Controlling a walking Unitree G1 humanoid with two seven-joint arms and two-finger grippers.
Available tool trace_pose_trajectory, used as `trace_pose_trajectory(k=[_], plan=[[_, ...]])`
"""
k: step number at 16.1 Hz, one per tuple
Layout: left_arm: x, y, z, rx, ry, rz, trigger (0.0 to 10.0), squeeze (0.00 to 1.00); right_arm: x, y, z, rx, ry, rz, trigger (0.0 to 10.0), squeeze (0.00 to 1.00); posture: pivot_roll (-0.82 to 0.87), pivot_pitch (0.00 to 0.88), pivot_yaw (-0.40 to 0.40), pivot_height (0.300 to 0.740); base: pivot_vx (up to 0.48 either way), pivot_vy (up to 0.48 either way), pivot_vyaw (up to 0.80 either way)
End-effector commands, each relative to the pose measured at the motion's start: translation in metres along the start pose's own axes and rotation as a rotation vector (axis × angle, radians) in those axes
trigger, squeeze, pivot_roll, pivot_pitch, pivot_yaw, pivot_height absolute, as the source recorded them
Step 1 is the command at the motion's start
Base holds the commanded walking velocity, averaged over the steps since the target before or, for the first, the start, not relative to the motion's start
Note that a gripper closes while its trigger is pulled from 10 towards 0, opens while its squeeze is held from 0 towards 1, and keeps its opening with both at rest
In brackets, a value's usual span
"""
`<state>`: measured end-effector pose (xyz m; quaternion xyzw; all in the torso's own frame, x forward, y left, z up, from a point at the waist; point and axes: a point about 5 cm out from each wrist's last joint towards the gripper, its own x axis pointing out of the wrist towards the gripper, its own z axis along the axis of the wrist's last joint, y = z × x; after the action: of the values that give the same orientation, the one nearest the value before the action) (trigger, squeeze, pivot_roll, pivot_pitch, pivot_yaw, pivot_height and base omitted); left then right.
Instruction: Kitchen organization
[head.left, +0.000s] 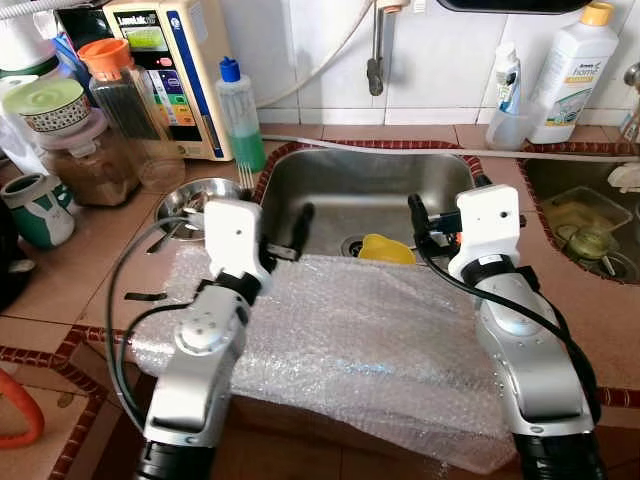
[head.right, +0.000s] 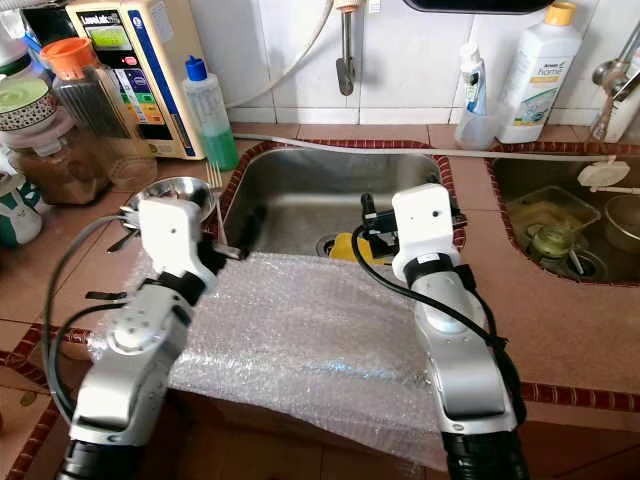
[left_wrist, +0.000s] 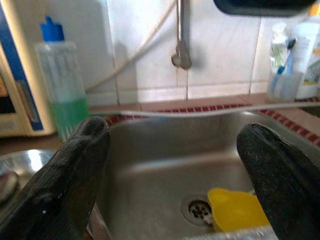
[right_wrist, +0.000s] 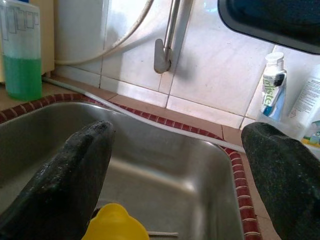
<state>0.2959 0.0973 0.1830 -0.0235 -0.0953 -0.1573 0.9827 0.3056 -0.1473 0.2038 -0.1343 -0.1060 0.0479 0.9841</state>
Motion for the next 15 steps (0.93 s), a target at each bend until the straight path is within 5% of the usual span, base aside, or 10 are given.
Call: trace_pose_trajectory(k=[1, 9, 12, 15], plan=[[0.002, -0.001, -0.002, 0.007, 0.012, -0.007, 10.0, 0.0, 0.003, 0.001, 0.002, -0.001, -0.005, 0.006, 10.0, 0.0, -0.25, 0.083, 0.117, 0.74, 0.0, 0.0, 0.0], [0.025, 0.004, -0.015, 0.005, 0.051, 0.023, 10.0, 0.0, -0.002, 0.001, -0.004, 0.011, 0.028, 0.0, 10.0, 0.0, -0.27, 0.102, 0.123, 0.74, 0.0, 0.0, 0.0], [0.055, 0.004, -0.02, 0.0, 0.101, 0.057, 10.0, 0.0, -0.009, -0.003, -0.005, -0.01, 0.05, -0.008, 10.0, 0.0, -0.32, 0.131, 0.134, 0.74, 0.0, 0.0, 0.0], [0.063, 0.002, -0.028, 0.001, 0.165, 0.081, 10.0, 0.0, -0.014, -0.007, -0.006, -0.021, 0.064, -0.036, 10.0, 0.0, -0.35, 0.14, 0.145, 0.74, 0.0, 0.0, 0.0]])
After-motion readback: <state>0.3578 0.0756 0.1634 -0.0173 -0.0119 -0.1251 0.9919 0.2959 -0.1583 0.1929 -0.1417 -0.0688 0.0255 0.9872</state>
